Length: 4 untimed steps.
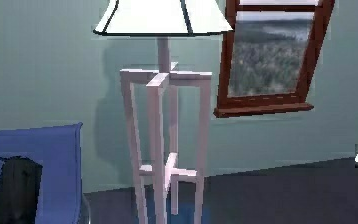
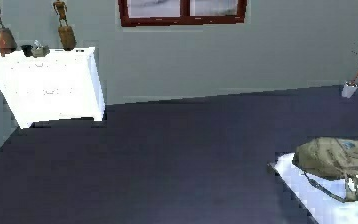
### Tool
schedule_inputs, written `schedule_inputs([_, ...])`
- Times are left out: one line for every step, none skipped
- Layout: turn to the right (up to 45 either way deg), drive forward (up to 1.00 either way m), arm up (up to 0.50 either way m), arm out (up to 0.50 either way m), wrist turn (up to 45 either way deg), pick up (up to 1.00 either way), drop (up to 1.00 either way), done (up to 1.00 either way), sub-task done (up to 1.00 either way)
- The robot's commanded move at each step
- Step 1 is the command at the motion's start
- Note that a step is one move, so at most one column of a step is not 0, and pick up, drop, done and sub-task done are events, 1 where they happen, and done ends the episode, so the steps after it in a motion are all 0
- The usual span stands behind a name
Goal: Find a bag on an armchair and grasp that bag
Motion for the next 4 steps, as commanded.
schedule_inputs([-45.0,0.00,0.00,0.00,0.0,0.00,0.00,0.00,0.00])
schedule_inputs([-45.0,0.00,0.00,0.00,0.0,0.00,0.00,0.00,0.00])
schedule_inputs([-45.0,0.00,0.00,0.00,0.0,0.00,0.00,0.00,0.00])
schedule_inputs([45.0,0.00,0.00,0.00,0.0,0.00,0.00,0.00,0.00])
